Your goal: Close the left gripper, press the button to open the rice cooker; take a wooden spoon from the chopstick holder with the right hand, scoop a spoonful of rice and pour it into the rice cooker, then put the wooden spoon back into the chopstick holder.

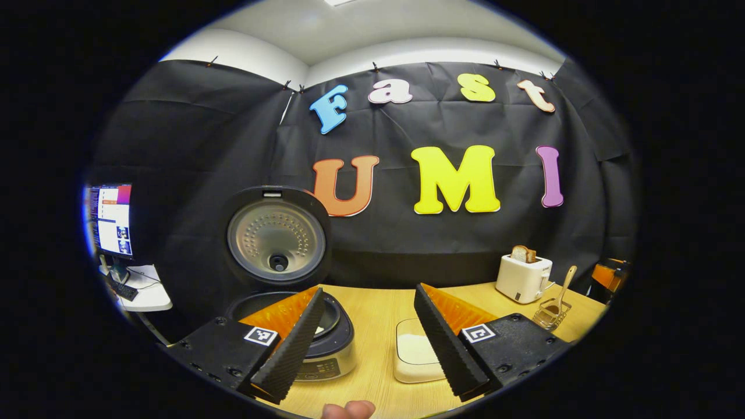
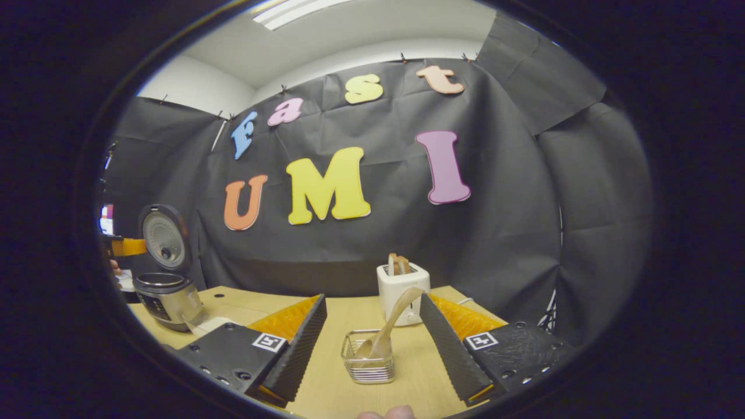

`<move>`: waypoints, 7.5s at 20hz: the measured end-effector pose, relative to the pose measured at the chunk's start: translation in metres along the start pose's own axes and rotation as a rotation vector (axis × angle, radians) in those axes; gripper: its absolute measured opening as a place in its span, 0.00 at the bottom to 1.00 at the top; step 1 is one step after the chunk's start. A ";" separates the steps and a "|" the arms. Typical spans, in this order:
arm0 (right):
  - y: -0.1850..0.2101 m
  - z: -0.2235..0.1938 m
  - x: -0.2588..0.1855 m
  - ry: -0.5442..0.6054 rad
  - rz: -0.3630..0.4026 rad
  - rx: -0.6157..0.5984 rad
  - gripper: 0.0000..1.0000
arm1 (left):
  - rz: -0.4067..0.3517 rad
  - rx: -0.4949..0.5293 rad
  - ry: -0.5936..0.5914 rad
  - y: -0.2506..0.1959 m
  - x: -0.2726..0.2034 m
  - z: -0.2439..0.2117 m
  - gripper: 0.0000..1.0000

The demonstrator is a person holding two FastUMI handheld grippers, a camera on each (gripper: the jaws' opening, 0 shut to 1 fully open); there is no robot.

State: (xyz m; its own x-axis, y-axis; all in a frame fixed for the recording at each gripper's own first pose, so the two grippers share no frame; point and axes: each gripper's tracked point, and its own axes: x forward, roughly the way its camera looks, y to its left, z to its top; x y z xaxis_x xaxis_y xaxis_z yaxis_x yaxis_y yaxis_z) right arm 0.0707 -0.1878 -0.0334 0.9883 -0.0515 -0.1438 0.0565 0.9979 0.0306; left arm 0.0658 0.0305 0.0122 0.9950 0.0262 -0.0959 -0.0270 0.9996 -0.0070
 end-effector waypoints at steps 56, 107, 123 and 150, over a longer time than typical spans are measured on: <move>-0.006 -0.033 0.134 0.218 0.000 0.108 0.00 | 0.105 0.031 -0.013 0.030 -0.023 -0.025 0.99; 0.339 -0.150 0.135 0.556 0.130 0.219 0.00 | 0.149 -0.048 -0.083 0.150 -0.068 -0.007 0.99; 0.335 -0.110 0.134 0.517 0.228 0.736 0.00 | 0.115 -0.057 -0.085 0.138 -0.070 -0.005 0.98; 0.471 0.031 0.140 0.408 0.473 0.760 0.00 | 0.132 -0.010 -0.012 0.178 -0.069 -0.032 0.99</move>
State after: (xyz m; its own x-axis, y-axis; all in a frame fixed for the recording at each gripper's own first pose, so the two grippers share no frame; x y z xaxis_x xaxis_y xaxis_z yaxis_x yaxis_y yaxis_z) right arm 0.2404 0.2737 -0.0090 0.8156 0.5071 -0.2788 -0.1151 0.6143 0.7806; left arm -0.0112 0.2067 -0.0139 0.9838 0.1577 -0.0851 -0.1587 0.9873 -0.0051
